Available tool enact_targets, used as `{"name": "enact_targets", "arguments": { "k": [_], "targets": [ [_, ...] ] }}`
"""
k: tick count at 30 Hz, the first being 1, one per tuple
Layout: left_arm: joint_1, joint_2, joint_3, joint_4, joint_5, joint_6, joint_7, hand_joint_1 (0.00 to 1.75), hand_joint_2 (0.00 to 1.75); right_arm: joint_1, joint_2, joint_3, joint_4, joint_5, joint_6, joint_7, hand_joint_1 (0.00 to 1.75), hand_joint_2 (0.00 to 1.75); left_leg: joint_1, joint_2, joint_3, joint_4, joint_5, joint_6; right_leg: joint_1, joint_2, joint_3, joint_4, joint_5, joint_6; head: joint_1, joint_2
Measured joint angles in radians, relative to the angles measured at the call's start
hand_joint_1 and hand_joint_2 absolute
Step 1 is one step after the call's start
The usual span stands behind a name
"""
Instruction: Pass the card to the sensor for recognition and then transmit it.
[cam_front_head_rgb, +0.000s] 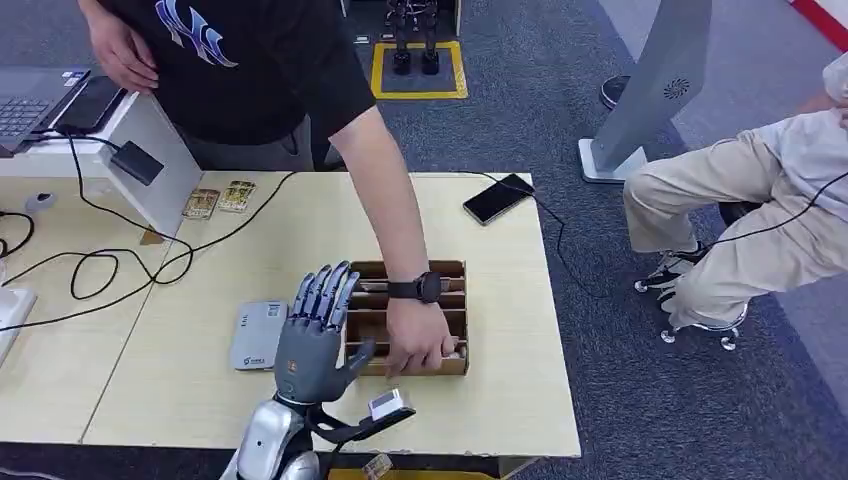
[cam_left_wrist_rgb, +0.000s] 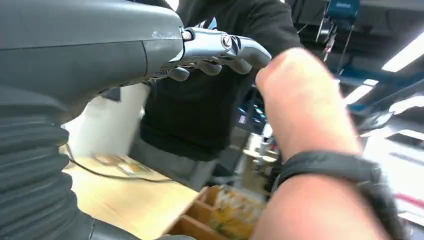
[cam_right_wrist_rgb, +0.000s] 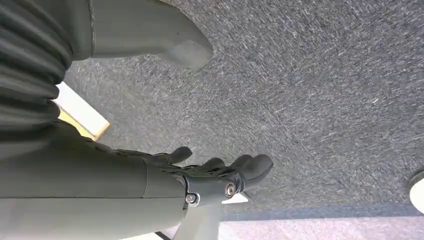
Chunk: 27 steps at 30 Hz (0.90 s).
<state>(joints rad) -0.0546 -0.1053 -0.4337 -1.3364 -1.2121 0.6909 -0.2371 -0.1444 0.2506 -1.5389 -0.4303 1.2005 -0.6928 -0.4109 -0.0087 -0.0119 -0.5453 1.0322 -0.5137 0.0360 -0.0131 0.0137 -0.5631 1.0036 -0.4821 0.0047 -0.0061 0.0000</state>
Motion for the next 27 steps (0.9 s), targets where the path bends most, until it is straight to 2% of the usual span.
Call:
{"name": "enact_targets", "arguments": {
  "k": [3, 9, 15, 27],
  "targets": [
    [0.025, -0.003, 0.007, -0.058, 0.096, 0.0, -0.089, 0.0, 1.75, 0.0, 0.0, 0.0, 0.0, -0.013, 0.0, -0.002, 0.0, 1.75, 0.0, 0.0, 0.0, 0.0, 0.0, 0.0, 0.0, 0.0, 0.0, 0.0, 0.0, 0.0, 0.0, 0.0],
    [0.049, 0.004, 0.007, -0.129, 0.107, 0.002, -0.107, 0.0, 1.75, 0.0, 0.0, 0.0, 0.0, -0.021, 0.0, -0.002, 0.0, 1.75, 0.0, 0.0, 0.0, 0.0, 0.0, 0.0, 0.0, 0.0, 0.0, 0.0, 0.0, 0.0, 0.0, 0.0],
    [0.067, 0.028, 0.004, -0.177, 0.109, -0.022, -0.102, 0.0, 1.75, 0.001, 0.0, 0.0, -0.001, -0.04, 0.0, -0.006, 0.0, 1.75, 0.0, 0.0, 0.0, 0.0, 0.0, 0.0, 0.0, 0.0, 0.0, 0.0, 0.0, 0.0, 0.0, 0.0],
    [0.071, 0.094, -0.065, -0.199, -0.021, -0.176, -0.003, 0.0, 1.75, 0.001, 0.0, 0.0, -0.001, -0.06, 0.0, -0.009, 0.0, 1.75, 0.0, 0.0, 0.0, 0.0, 0.0, 0.0, 0.0, 0.0, 0.0, 0.0, 0.0, 0.0, 0.0, 0.0]
  ]
}}
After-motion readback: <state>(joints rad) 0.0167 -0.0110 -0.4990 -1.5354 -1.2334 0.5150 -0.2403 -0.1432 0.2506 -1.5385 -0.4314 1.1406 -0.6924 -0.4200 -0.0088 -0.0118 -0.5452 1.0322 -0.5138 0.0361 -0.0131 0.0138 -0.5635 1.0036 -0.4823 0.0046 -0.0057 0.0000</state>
